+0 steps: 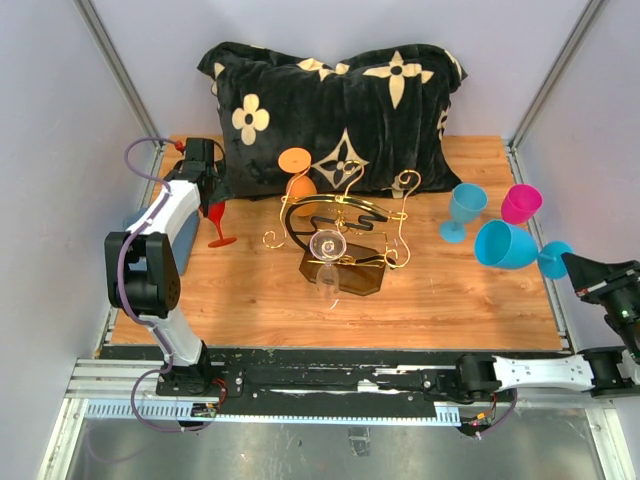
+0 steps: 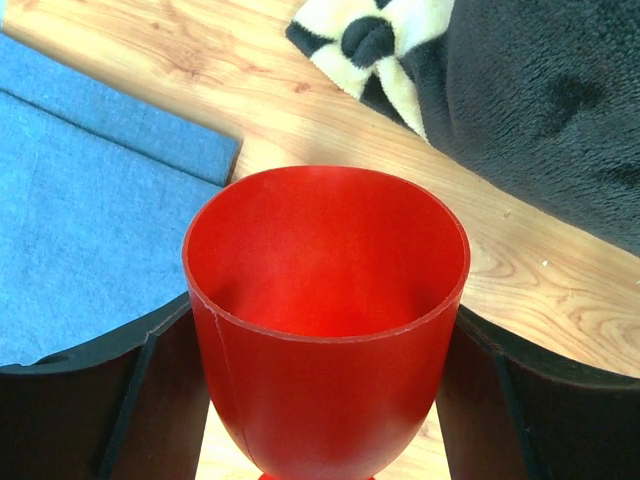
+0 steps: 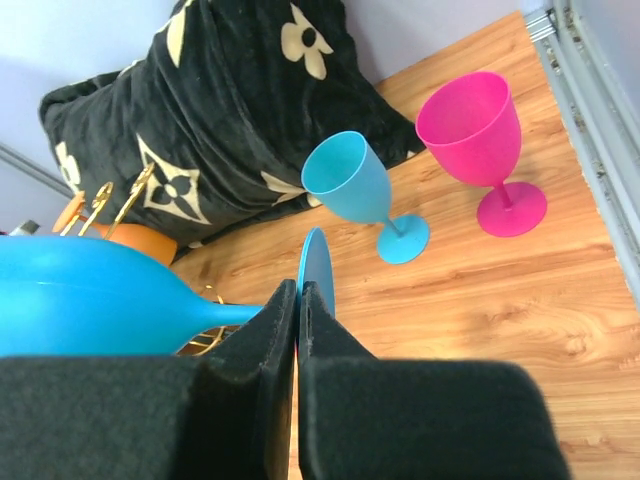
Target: Take the wine glass off the wine glass rack
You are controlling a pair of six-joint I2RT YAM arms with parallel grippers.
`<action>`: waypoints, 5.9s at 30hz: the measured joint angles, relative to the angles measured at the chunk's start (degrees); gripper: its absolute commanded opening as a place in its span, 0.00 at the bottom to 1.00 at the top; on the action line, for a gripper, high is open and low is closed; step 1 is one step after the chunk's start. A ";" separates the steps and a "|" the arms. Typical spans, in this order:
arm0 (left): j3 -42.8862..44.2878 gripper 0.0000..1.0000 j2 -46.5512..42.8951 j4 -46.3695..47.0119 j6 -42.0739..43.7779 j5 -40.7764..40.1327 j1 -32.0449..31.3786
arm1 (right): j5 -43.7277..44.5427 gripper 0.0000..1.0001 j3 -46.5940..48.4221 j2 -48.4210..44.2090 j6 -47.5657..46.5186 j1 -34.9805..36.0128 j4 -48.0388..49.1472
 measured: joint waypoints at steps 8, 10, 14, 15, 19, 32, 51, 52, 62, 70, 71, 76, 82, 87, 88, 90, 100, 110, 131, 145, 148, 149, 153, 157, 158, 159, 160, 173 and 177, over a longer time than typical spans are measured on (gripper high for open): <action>-0.92 0.57 -1.38 0.13 0.04 0.00 0.00 | 4.50 0.01 -17.73 0.94 -28.81 -9.70 30.10; -0.90 0.57 -1.90 0.15 0.04 0.00 0.00 | 5.01 0.01 -18.80 4.33 -40.68 -15.39 40.57; -0.90 0.57 -2.71 0.13 0.04 0.00 0.00 | -0.17 0.01 -10.29 14.51 -49.64 -35.39 43.60; -0.90 0.57 -2.86 0.17 0.04 0.00 0.00 | -2.78 0.01 -6.08 17.25 -49.53 -41.31 42.03; -0.90 0.57 -3.23 0.15 0.02 0.02 0.00 | -15.85 0.01 8.87 23.54 -52.61 -64.28 39.34; -2.19 0.57 -4.04 -0.24 -0.13 0.61 0.00 | -54.75 0.01 30.01 24.50 -59.74 -93.37 31.39; -3.45 0.56 -5.75 -0.15 -0.22 1.09 0.00 | -69.16 0.01 27.61 51.30 -67.91 -98.79 49.92; -3.43 0.56 -5.75 -0.20 -0.22 1.09 0.00 | -67.56 0.01 25.97 52.39 -69.40 -98.79 52.87; -3.41 0.56 -5.44 -0.22 -0.22 1.03 0.00 | -55.95 0.01 21.03 64.74 -80.17 -92.59 69.31; -3.41 0.56 -5.40 -0.20 -0.15 1.01 0.00 | -44.68 0.01 7.15 72.74 -87.49 -84.96 79.65; -3.41 0.56 -5.40 -0.20 -0.17 1.01 0.00 | -44.17 0.01 5.20 72.46 -87.52 -84.94 79.65; -3.41 0.56 -5.40 -0.20 -0.17 1.07 0.00 | -42.49 0.01 0.57 68.19 -86.20 -85.00 78.77; -3.41 0.57 -5.42 0.07 -0.15 1.09 0.00 | -42.84 0.01 -1.68 61.31 -80.30 -85.07 76.26; -3.41 0.57 -5.42 0.20 -0.17 1.20 0.00 | -44.37 0.01 -3.58 58.12 -74.16 -85.15 70.05; -3.41 0.57 -5.42 0.20 -0.17 1.27 0.00 | -45.24 0.01 -4.42 57.33 -72.76 -85.50 68.59; -3.41 0.57 -5.42 0.20 -0.17 1.31 0.00 | -47.54 0.01 -6.60 55.49 -69.99 -86.99 66.01; -3.78 0.57 -6.69 0.44 -0.15 2.03 0.00 | -62.20 0.01 -21.31 49.22 -58.99 -96.48 60.96; -4.39 0.57 -7.43 1.03 -0.17 2.58 0.00 | -77.22 0.01 -36.37 42.82 -47.84 -104.21 61.83; -5.14 0.57 -7.96 1.05 -0.17 2.75 0.00 | -123.99 0.01 -53.99 62.79 -28.81 -126.05 86.66; -5.14 0.57 -7.96 1.05 -0.15 2.51 0.00 | -137.65 0.01 -59.21 83.14 -19.39 -126.62 113.07; -5.14 0.57 -7.96 1.05 -0.15 2.29 0.00 | -140.39 0.01 -59.74 88.41 -17.53 -127.60 117.94; -5.14 0.57 -7.96 1.05 -0.15 2.21 0.00 | -141.17 0.01 -59.76 90.09 -17.03 -127.73 119.43; -5.14 0.57 -7.96 1.05 -0.13 1.95 0.00 | -143.53 0.01 -59.82 94.82 -15.93 -127.93 123.67; -5.14 0.57 -7.96 1.05 -0.13 1.88 0.00 | -145.11 0.03 -59.82 97.57 -15.39 -128.10 126.42; -5.14 0.57 -7.96 1.05 -0.13 1.88 0.00 | -145.30 0.03 -59.80 98.01 -15.39 -128.10 126.77; -5.14 0.57 -7.96 1.05 -0.13 1.86 0.00 | -145.41 0.03 -59.80 98.47 -15.39 -128.10 127.05; -5.14 0.57 -7.96 1.05 -0.13 1.88 0.00 | -145.59 0.04 -59.76 98.82 -15.41 -128.10 127.16; -5.14 0.57 -7.96 1.07 -0.13 1.92 0.00 | -144.39 0.25 -57.11 97.61 -21.49 -128.10 117.24; -5.14 0.57 -7.96 1.07 -0.13 1.92 0.00 | -142.00 0.35 -55.74 93.85 -24.46 -128.10 110.64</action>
